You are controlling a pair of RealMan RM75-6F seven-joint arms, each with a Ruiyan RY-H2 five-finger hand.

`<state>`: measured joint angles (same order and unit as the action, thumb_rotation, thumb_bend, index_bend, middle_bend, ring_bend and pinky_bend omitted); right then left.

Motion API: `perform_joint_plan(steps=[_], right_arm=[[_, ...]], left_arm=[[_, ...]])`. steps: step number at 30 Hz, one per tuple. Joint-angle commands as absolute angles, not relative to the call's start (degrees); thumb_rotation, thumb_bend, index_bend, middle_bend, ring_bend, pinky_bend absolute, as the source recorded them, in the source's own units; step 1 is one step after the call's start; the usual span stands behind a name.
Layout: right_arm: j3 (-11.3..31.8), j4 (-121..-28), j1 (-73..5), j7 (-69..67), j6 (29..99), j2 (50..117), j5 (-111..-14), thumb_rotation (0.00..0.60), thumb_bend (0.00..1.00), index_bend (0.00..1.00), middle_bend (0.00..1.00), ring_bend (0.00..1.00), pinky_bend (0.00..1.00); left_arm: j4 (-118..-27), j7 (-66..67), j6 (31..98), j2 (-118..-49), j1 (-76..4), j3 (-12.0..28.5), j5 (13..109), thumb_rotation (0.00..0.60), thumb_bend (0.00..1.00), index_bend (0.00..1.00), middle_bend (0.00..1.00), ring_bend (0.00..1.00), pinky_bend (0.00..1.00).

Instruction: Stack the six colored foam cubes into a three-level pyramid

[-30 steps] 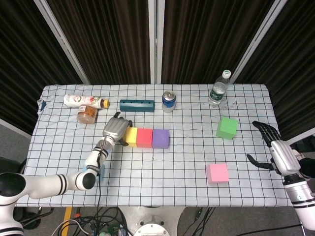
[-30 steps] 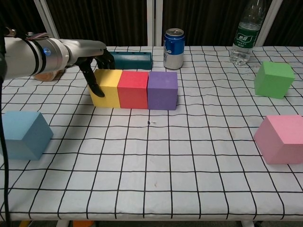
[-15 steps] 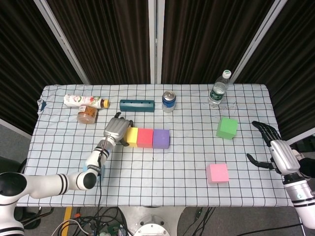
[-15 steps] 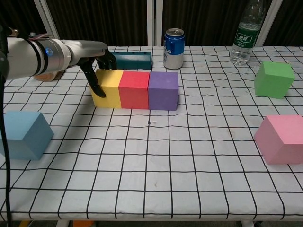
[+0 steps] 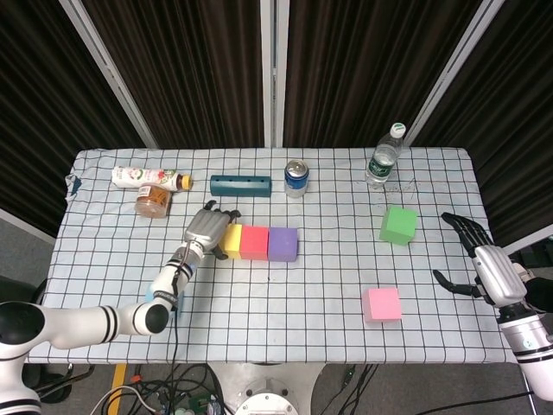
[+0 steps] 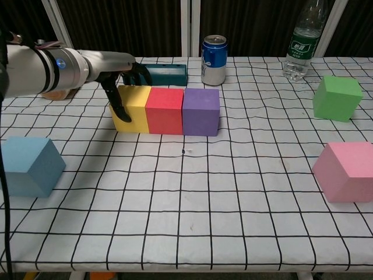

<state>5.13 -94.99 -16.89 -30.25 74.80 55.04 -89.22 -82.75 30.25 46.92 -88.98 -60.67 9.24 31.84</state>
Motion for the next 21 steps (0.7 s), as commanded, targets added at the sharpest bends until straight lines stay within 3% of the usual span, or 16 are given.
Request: perform_joint_plan(steps=[1,5,13,21], right_arm=[[5.1,-95.1,-16.8,-30.0,75.1,55.1,-89.3,0.6,0.25,0.0,0.06,0.0,0.0],[5.0,-95.4,-16.6,-29.6,75.5,54.9,-89.5,0.6,0.26,0.0,0.06,0.0,0.0],[5.1,-96.1,-16.3,-28.9,76.0,54.8,-89.0,0.6,0.26,0.0,0.06,0.0,0.0],[5.3,-96.4,-16.2,-28.4,76.4,54.6,-89.1,0.6,0.26,0.0,0.06,0.0,0.0]], left_arm=[[-83.8,29.2,46.6,-88.2,-60.5,9.7,32.0,0.6,0.0,0.13,0.15,0.14,0.06],[-87.0,25.4,46.8,-85.8,-59.1,11.1,35.3,0.6,0.0,0.13,0.08,0.03,0.03],[-92.7,10.7,50.8,-78.6,-51.6,15.2,48.1,0.6,0.0,0.13,0.08,0.01,0.0],[-96.8,3.4,57.2,-67.7,-41.3,11.8,57.3,0.6,0.0,0.22,0.18,0.06,0.0]])
